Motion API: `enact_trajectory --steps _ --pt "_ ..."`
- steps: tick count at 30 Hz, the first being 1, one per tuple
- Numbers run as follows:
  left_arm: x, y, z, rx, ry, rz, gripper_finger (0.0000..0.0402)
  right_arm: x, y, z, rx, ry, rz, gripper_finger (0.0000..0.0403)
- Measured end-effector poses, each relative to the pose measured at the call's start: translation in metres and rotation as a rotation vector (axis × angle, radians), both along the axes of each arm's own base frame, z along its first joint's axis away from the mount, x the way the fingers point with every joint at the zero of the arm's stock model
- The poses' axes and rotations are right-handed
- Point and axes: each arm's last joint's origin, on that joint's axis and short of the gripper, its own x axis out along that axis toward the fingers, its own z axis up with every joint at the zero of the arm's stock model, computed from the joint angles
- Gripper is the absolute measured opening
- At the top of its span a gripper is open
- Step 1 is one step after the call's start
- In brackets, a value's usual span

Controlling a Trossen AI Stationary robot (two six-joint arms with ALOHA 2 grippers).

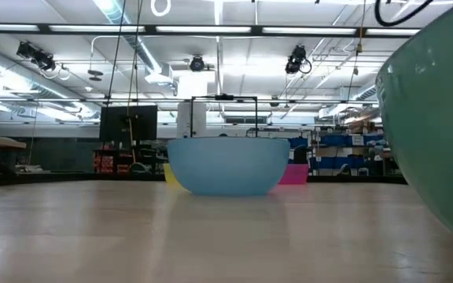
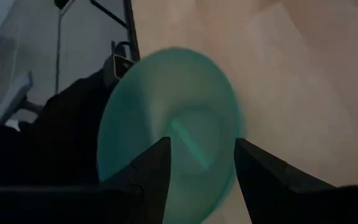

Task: Nest bowls inside each other
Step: Stack the big transparent green bowl on the big transparent blue bowl

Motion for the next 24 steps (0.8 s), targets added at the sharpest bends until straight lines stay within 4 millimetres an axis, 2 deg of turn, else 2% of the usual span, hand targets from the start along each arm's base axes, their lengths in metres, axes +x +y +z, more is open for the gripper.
enact_trajectory --steps 8,20,24 --pt "-0.003 -0.010 0.000 -0.007 -0.025 -0.039 0.0142 -0.008 0.015 -0.020 0.032 0.099 -0.056 0.0168" --pt "-0.010 -0.021 0.001 -0.002 -0.040 -0.071 0.0142 -0.007 0.017 -0.028 0.042 0.142 -0.076 0.0168" --pt "-0.018 -0.025 0.002 0.023 -0.048 -0.058 0.0142 -0.007 0.017 -0.028 0.042 0.146 -0.081 0.0164"
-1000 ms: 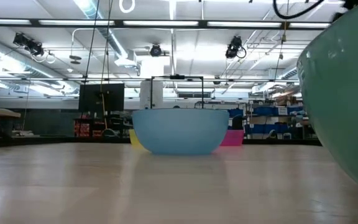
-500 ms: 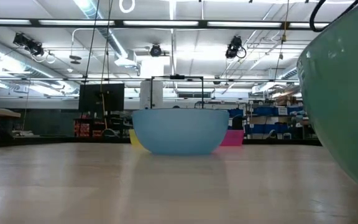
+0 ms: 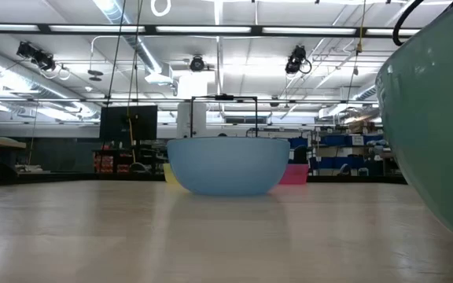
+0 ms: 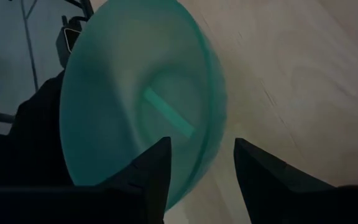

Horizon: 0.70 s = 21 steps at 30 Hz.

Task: Nest bowls inside each other
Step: Stack the big transparent green bowl on the big transparent blue bowl

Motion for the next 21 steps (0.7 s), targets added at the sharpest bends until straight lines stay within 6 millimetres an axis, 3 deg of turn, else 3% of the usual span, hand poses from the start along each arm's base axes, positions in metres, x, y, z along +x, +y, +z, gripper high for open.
enact_trajectory --steps 10,21 --pt "-0.028 -0.008 0.006 0.031 -0.050 -0.007 0.0142 0.001 -0.001 -0.001 -0.011 0.001 -0.009 0.0159" --pt "-0.038 -0.015 0.006 0.035 -0.066 -0.017 0.0142 0.000 -0.004 -0.002 -0.028 0.020 -0.039 0.0130"
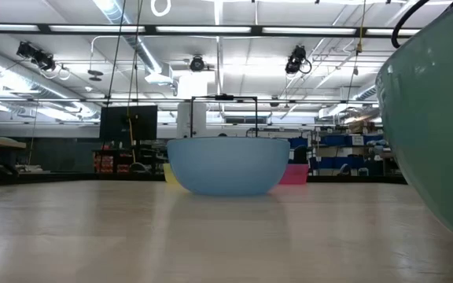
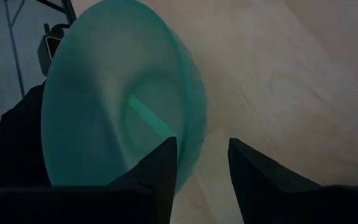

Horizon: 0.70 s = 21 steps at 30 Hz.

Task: Nest bowls inside each other
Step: Stack the big transparent green bowl on the big transparent blue bowl

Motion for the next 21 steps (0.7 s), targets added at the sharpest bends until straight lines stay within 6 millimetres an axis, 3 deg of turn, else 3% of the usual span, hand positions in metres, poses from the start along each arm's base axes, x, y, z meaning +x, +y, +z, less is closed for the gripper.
enact_trajectory --steps 16,21 --pt "-0.0024 -0.0008 -0.0022 -0.014 0.004 0.001 0.0142 0.0012 -0.0028 -0.0009 0.002 0.016 -0.025 0.0087" --pt "-0.0025 -0.0005 -0.0029 -0.010 0.008 0.002 0.0142 0.0068 -0.0081 -0.0010 -0.019 0.011 -0.020 0.0029"
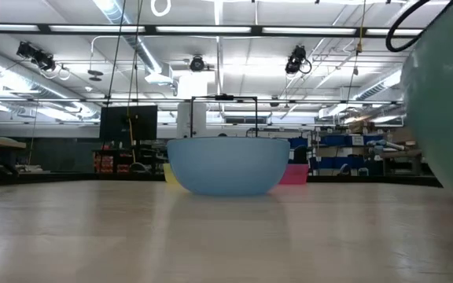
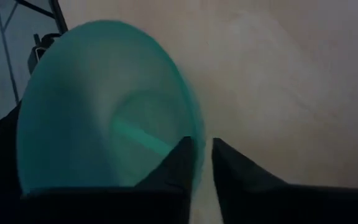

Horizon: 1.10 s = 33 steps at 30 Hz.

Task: Nest bowls inside each other
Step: Stack the big transparent green bowl on the big transparent blue bowl

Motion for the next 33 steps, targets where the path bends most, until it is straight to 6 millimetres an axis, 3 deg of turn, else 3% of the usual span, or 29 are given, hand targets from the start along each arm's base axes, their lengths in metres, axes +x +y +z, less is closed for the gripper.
enact_trajectory --steps 5,20,33 --pt "0.000 0.000 0.000 0.000 0.000 0.000 0.0142 0.009 -0.009 0.000 -0.040 -0.012 0.010 0.0003" --pt "0.000 0.000 0.000 -0.007 -0.002 0.001 0.0142 0.049 -0.045 0.010 -0.173 -0.161 0.035 0.0000" --pt "0.000 0.000 0.000 -0.008 -0.001 0.002 0.0142 0.081 -0.048 0.077 -0.327 -0.201 0.138 0.0001"
